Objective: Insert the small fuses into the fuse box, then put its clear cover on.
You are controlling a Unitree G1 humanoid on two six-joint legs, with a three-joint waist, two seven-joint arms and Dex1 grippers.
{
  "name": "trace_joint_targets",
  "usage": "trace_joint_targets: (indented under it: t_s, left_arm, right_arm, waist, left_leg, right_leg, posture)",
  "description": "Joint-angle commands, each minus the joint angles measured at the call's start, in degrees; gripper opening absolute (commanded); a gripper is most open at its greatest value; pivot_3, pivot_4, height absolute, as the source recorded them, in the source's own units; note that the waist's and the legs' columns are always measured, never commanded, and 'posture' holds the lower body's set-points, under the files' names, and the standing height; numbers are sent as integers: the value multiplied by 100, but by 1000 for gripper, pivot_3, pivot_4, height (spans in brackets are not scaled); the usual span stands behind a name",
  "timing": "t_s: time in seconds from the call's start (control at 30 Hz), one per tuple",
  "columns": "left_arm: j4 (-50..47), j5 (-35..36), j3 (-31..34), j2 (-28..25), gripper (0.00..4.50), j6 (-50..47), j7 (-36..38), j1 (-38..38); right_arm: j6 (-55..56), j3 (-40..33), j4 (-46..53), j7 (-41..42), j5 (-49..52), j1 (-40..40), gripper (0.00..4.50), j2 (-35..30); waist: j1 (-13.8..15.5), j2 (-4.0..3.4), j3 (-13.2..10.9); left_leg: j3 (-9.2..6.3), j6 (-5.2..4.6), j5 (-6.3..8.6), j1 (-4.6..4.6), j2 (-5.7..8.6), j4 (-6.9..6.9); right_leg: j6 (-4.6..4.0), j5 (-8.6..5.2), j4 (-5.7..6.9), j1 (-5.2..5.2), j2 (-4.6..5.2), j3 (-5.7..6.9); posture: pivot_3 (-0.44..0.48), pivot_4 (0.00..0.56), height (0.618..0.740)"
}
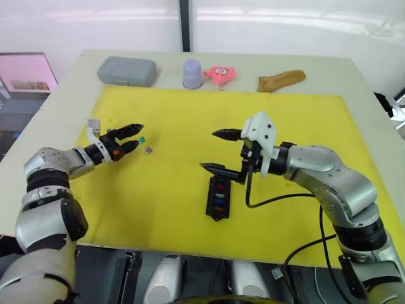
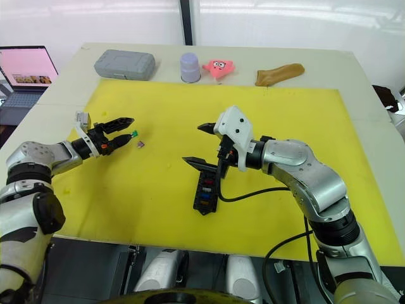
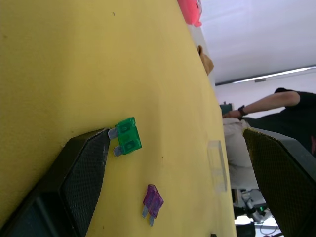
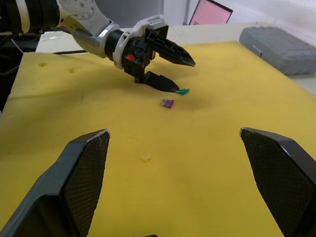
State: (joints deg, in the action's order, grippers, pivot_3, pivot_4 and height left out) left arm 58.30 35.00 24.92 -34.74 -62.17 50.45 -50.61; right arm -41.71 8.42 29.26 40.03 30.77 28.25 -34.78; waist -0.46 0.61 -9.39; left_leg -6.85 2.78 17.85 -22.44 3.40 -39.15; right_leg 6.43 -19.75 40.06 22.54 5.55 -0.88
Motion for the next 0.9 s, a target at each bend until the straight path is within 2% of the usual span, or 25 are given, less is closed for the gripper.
trace_joint_targets:
  t_s: [0.03, 0.43, 0.53, 0.67, 0.7, 0.9]
  left_arm:
    - [151, -96, -84, 199, 3098, 48, -4, -96]
    - [353, -218, 2, 219, 3098, 288, -20, -166]
    - [326, -381, -81, 215, 2187, 651, -92, -81]
    - [431, -498, -83, 170, 183, 905, -193, -50]
    - [444, -488, -54, 153, 41, 916, -206, -64]
    - [72, -333, 51, -84, 41, 610, -89, -101]
  right_arm:
    - [26, -159, 271, -27, 20, 24, 4500, -18]
    - [45, -140, 285, -56, -58, -12, 4500, -41]
    - [60, -128, 280, -53, -87, -25, 4500, -44]
    - [63, -115, 278, -41, -116, -13, 4500, -40]
    - [61, -113, 281, -39, -118, -12, 4500, -41]
    - [53, -135, 329, -18, -120, -78, 4500, -66]
  waist:
    - [-6, 0, 0]
    - [-10, 1, 0]
    - [-19, 1, 0]
    - [-55, 0, 0]
    - [-64, -1, 1]
    - [-90, -4, 3]
  left_leg:
    - [0, 0, 0, 0, 0, 0]
    - [-3, -1, 0, 0, 1, 0]
    - [-3, -1, 0, -1, 1, 0]
    - [0, 0, 0, 0, -2, 1]
    - [2, 0, 0, 0, -3, 1]
    - [8, 3, -2, 3, -10, 2]
  right_leg:
    - [0, 0, 0, 1, 0, 0]
    - [0, 0, 0, -1, 1, 3]
    - [0, 0, 0, 0, 1, 3]
    - [0, 0, -1, 2, 0, 3]
    - [0, 0, -1, 4, -1, 3]
    - [2, -1, 0, 7, -8, 2]
  posture:
    - [0, 150, 740]
    - [0, 150, 740]
    - [0, 150, 740]
    - [0, 150, 740]
    - [0, 150, 740]
    - [0, 150, 740]
